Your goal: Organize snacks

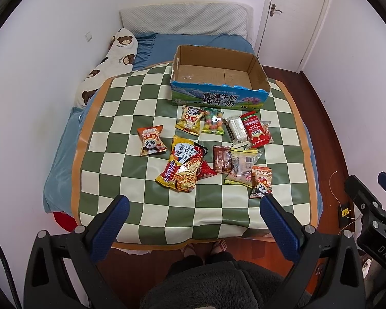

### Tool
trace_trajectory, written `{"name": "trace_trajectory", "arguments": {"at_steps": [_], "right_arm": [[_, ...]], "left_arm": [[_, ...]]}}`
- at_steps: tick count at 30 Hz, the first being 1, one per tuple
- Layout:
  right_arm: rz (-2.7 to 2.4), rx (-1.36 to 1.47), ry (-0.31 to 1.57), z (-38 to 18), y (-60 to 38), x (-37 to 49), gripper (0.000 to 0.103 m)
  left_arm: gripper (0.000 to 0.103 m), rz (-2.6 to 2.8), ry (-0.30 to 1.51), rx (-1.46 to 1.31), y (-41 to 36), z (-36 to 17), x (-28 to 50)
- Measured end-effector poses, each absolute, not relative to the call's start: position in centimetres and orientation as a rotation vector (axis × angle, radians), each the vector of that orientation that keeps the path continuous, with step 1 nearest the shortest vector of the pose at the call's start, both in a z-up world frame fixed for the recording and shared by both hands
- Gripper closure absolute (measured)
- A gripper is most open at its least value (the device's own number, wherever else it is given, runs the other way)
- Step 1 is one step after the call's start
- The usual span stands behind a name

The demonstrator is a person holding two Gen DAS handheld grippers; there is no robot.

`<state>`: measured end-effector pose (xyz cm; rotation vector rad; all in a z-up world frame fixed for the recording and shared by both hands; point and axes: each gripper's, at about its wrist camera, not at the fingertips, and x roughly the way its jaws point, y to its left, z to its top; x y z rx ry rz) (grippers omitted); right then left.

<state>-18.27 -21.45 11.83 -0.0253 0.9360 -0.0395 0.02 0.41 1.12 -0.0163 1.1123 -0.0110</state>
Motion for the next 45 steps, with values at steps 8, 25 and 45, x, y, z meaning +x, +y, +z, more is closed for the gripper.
{"name": "trace_trajectory", "arguments": {"at_steps": [8,25,45], "right_arm": [[-0.044,-0.024,0.937,11.86,-20.99,-18.26,0.0],[-0.044,-0.018,0.941,11.71,-20.83,-18.13,0.0],[-0.047,-0.012,0.934,11.7,-20.79,-18.2,0.0]], "left_arm": [[0.0,-0.019,1.118,-0.006,0.56,1.1,-0.14],[0.0,-0.022,1.113,-0.003,0.53,0.91,-0.06],[0.0,-0.024,1.114,-0.003,0.66,1.01,0.03]]}}
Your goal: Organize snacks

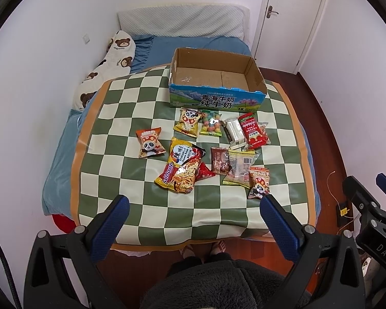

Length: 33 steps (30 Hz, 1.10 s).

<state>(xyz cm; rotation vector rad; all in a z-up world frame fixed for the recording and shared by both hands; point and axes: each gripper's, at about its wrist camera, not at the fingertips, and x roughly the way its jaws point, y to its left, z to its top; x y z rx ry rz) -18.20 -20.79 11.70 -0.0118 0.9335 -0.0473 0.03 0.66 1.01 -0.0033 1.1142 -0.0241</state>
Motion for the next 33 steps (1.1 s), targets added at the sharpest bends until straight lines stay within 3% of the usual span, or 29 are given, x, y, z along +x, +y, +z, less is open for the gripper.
{"name": "trace_trajectory", "arguments": {"at_steps": [19,27,33], "right_arm": [[-0.037,0.037,0.942,11.7,-21.9,-17.5,0.0],[0.002,0.163,1.071,4.1,-23.4,-12.0,0.0],[-0.004,0.231,1.214,-4.8,-24.8,-6.2,0.0]], "left_arm": [[0.0,0.017,1.093,0.007,-0.1,1.1,3.0],[0.0,0.121,1.146,0.059,1.6,-5.6,9.0],[0.0,0.062,1.332,0.088,2.5,-13.8,13.8]]}}
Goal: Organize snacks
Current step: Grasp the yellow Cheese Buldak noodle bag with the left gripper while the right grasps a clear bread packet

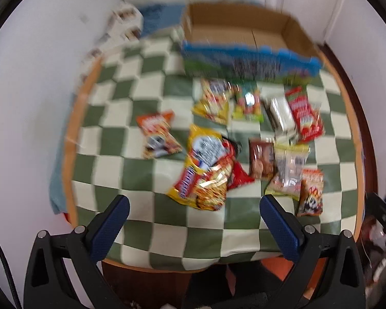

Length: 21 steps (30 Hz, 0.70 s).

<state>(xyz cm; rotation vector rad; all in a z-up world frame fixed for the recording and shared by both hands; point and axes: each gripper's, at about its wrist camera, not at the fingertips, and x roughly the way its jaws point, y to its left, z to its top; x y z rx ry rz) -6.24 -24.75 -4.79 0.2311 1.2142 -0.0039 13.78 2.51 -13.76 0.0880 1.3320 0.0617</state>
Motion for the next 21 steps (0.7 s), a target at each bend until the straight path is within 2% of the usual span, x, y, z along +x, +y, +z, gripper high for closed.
{"name": "trace_trajectory", "arguments": {"at_steps": [7,12,16,18,20,21], "right_arm": [[0.024,0.27,1.378,-15.3,-23.4,0.8,0.001],[0.035,0.26,1.485,-20.9,-21.6,3.4,0.011],[0.038,0.229,1.531,-23.4,-20.1,4.3,0.018],[0.032,0.214,1.548,-24.1,-19.6,4.6,0.021],[0.029,0.212,1.567,-24.9,-19.1,4.9,0.027],[0.028,0.213,1.582,-25.3,-18.9,5.0,0.029]], "left_arm": [[0.0,0.03,1.468,0.2,2.0,-23.0,18.8],[0.0,-0.048,1.614,0.241,1.7,-29.2,21.6],[0.0,-0.06,1.661,0.322,1.3,-32.5,22.7],[0.006,-0.078,1.67,0.299,1.4,-33.3,22.9],[0.02,-0.088,1.681,0.222,2.1,-33.7,23.0],[0.021,-0.084,1.68,0.185,2.4,-33.7,23.0]]}}
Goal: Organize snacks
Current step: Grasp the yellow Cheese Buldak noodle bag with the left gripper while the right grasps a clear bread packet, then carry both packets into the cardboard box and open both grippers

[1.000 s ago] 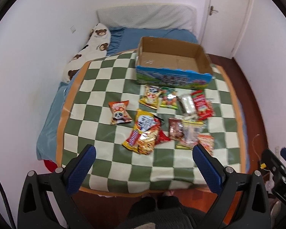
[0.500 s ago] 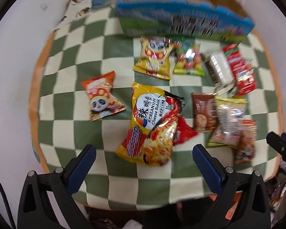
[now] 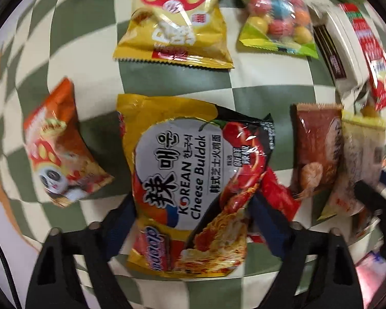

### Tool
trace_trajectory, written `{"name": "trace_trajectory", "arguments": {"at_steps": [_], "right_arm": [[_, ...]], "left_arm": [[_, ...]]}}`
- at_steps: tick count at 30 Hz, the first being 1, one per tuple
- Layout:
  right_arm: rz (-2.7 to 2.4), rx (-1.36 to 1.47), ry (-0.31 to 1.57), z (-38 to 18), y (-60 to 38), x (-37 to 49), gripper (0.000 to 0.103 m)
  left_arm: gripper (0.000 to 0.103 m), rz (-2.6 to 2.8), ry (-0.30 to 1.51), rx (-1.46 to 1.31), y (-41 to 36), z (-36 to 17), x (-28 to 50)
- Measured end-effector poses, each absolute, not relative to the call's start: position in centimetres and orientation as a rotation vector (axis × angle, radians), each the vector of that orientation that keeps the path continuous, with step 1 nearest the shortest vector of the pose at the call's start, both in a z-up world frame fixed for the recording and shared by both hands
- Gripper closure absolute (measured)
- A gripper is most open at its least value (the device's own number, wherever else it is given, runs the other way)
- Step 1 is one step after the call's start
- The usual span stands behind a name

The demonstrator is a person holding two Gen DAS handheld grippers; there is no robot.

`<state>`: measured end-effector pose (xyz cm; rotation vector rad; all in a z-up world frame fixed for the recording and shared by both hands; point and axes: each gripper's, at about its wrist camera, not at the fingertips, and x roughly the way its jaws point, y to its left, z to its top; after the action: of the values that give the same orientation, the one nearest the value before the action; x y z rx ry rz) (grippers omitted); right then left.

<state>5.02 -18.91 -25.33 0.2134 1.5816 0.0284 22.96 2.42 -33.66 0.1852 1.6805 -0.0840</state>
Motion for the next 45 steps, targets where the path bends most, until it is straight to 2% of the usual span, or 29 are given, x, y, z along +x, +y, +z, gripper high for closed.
{"name": "trace_trajectory", "arguments": {"at_steps": [5,10,16,19,21,22,23,30,33,35,42,43,44,45], "right_arm": [[0.028,0.245,1.623,-27.3,-18.4,5.5,0.045],[0.026,0.256,1.642,-29.9,-18.3,5.7,0.051],[0.105,0.133,1.701,-30.9,-16.0,3.6,0.056],[0.12,0.098,1.712,-31.2,-15.3,2.3,0.056],[0.108,0.119,1.705,-31.7,-15.3,2.2,0.049],[0.095,0.155,1.707,-32.1,-15.7,2.0,0.041],[0.084,0.184,1.72,-32.5,-16.2,1.9,0.04],[0.046,0.21,1.702,-33.8,-16.5,1.0,0.04],[0.029,0.206,1.701,-33.1,-16.7,0.9,0.042],[0.019,0.174,1.699,-32.5,-16.5,-0.6,0.048],[0.051,0.098,1.721,-32.1,-14.8,-4.3,0.048],[0.051,0.092,1.717,-32.2,-14.8,-4.5,0.044],[0.049,0.101,1.717,-32.3,-14.7,-4.5,0.034],[0.043,0.12,1.722,-32.7,-14.7,-4.5,0.029]], "left_arm": [[0.022,0.027,1.629,0.061,5.4,-32.8,22.2],[0.021,0.028,1.641,-0.027,7.5,-33.2,20.7],[0.019,-0.065,1.683,-0.008,8.7,-34.7,18.7],[0.016,-0.081,1.694,0.008,8.5,-36.8,18.2],[0.014,-0.087,1.696,0.027,8.4,-37.8,17.6],[0.013,-0.09,1.693,0.039,8.3,-38.0,17.3],[0.013,-0.092,1.692,0.049,8.0,-38.5,17.5],[0.012,-0.147,1.72,0.137,4.5,-37.5,17.6],[0.017,-0.128,1.685,0.091,5.1,-37.2,16.0],[0.017,-0.104,1.66,0.037,6.5,-36.2,14.7],[0.016,-0.071,1.675,-0.006,7.4,-37.2,10.1],[0.015,-0.071,1.675,0.005,7.3,-37.6,9.8],[0.014,-0.069,1.675,0.009,7.3,-38.0,9.6],[0.014,-0.065,1.676,0.004,7.4,-38.3,9.4]]}}
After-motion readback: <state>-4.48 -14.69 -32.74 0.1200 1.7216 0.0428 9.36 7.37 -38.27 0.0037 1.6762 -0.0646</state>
